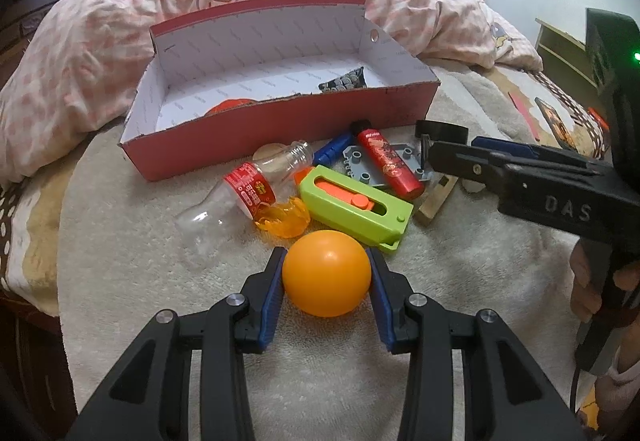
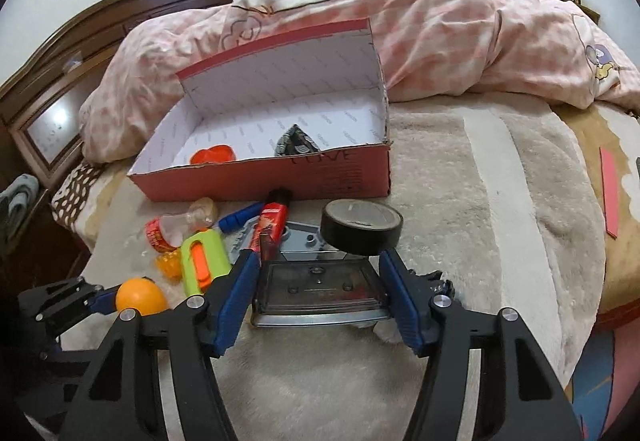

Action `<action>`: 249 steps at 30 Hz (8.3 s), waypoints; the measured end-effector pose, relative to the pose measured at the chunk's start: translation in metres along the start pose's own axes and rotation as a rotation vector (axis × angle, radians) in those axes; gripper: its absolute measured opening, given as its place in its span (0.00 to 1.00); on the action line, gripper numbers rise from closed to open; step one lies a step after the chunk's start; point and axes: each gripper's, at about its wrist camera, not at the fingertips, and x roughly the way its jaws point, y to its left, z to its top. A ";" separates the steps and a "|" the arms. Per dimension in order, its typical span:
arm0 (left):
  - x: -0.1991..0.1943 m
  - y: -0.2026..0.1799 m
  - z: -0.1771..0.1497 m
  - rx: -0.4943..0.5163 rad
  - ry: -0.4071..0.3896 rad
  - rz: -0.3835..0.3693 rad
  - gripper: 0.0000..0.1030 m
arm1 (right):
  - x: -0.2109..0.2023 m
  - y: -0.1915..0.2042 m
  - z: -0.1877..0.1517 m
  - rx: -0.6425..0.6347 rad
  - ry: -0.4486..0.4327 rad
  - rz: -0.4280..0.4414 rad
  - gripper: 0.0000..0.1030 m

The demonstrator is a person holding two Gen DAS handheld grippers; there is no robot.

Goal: Organize objects
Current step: 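Grasp the grey plastic tray with the right tool, then carry the orange ball and grey tray into the box with both tools, then release the orange ball and grey tray inside the box, withdraw both tools, then grasp the clear plastic bottle with the left tool while the right tool grasps the black tape roll, then carry the clear bottle and black tape roll over the open box with both tools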

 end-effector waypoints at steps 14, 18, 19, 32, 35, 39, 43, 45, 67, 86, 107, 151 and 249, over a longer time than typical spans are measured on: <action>-0.015 0.003 0.001 -0.009 -0.041 0.004 0.38 | -0.035 0.018 -0.012 -0.012 -0.055 0.068 0.60; -0.017 0.004 0.002 -0.015 -0.045 0.007 0.38 | -0.039 0.022 -0.015 -0.021 -0.061 0.067 0.60; -0.018 0.005 0.001 -0.017 -0.045 0.006 0.38 | -0.039 0.022 -0.016 -0.021 -0.059 0.065 0.60; -0.026 0.009 0.006 -0.029 -0.056 0.000 0.38 | -0.042 0.023 -0.015 -0.008 -0.046 0.092 0.60; -0.029 0.010 0.009 -0.029 -0.067 0.001 0.38 | -0.045 0.026 -0.011 -0.011 -0.055 0.099 0.60; -0.034 0.015 0.016 -0.039 -0.076 0.005 0.38 | -0.047 0.030 -0.004 -0.020 -0.055 0.109 0.60; -0.038 0.021 0.026 -0.047 -0.089 0.017 0.38 | -0.047 0.034 0.004 -0.026 -0.057 0.124 0.60; -0.040 0.025 0.031 -0.051 -0.095 0.021 0.38 | -0.048 0.036 0.010 -0.033 -0.062 0.129 0.60; -0.027 0.045 0.083 -0.048 -0.111 0.053 0.38 | -0.033 0.044 0.061 -0.085 -0.063 0.155 0.60; 0.006 0.068 0.121 -0.064 -0.096 0.090 0.38 | 0.005 0.047 0.105 -0.103 -0.045 0.136 0.60; 0.071 0.087 0.152 -0.075 -0.042 0.112 0.38 | 0.076 0.039 0.128 -0.114 0.006 0.060 0.60; 0.044 0.081 0.140 -0.097 -0.011 0.092 0.58 | 0.049 0.037 0.110 -0.094 -0.047 0.031 0.68; -0.010 0.052 0.046 -0.069 -0.062 -0.011 0.33 | -0.018 0.025 0.020 -0.043 -0.018 0.079 0.50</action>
